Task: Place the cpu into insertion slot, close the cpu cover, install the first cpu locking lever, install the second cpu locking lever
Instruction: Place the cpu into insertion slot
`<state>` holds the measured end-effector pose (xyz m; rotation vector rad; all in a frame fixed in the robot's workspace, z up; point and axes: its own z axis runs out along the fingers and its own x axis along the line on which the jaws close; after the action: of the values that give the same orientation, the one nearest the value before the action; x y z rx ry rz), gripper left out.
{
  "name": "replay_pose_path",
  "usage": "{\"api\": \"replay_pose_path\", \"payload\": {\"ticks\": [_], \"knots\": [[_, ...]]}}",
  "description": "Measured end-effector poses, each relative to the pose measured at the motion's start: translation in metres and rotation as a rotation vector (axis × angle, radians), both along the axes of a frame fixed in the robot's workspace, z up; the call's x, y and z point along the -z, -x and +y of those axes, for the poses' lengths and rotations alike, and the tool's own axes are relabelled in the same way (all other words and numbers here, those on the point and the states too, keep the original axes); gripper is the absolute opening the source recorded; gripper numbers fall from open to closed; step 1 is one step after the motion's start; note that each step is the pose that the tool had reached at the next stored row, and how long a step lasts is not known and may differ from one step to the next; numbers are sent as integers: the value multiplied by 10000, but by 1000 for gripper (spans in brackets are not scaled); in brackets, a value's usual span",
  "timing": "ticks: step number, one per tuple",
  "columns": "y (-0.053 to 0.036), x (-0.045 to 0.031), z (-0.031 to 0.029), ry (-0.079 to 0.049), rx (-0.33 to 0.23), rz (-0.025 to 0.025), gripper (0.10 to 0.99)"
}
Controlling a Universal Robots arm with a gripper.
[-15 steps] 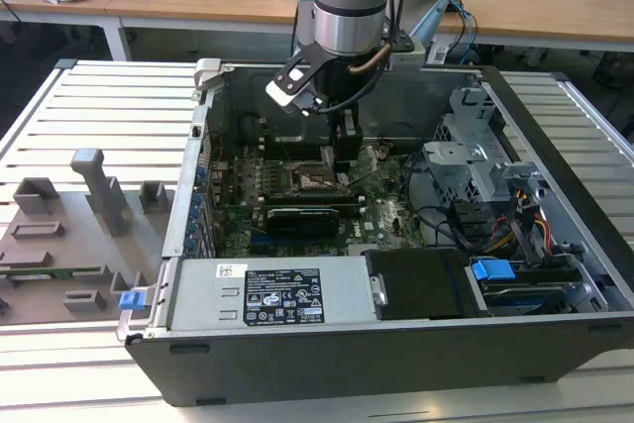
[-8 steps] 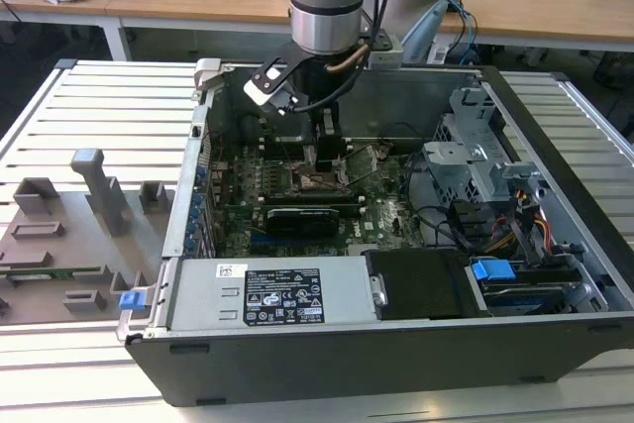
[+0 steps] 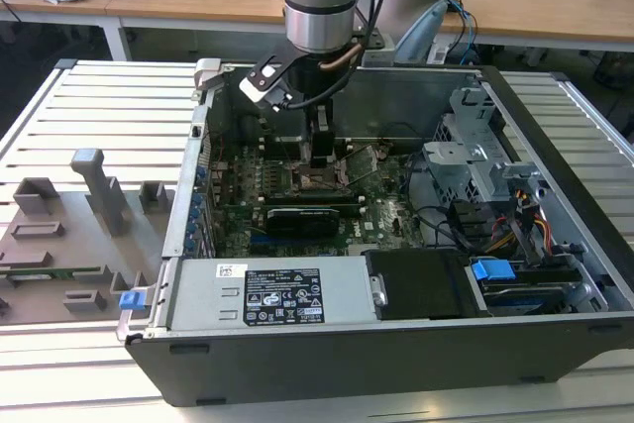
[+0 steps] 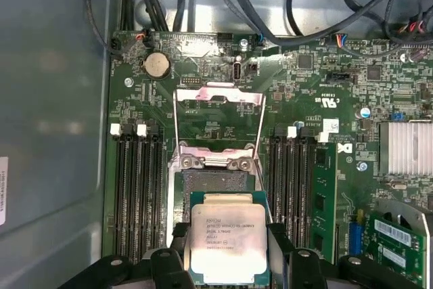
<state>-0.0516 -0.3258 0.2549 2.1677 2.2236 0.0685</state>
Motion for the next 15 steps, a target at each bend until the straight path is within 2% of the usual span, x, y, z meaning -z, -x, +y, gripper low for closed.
{"api": "replay_pose_path", "payload": {"ticks": [10, 15], "knots": [[8, 147, 0, -1, 1, 0, 541], [10, 196, 0, -1, 1, 0, 541]]}}
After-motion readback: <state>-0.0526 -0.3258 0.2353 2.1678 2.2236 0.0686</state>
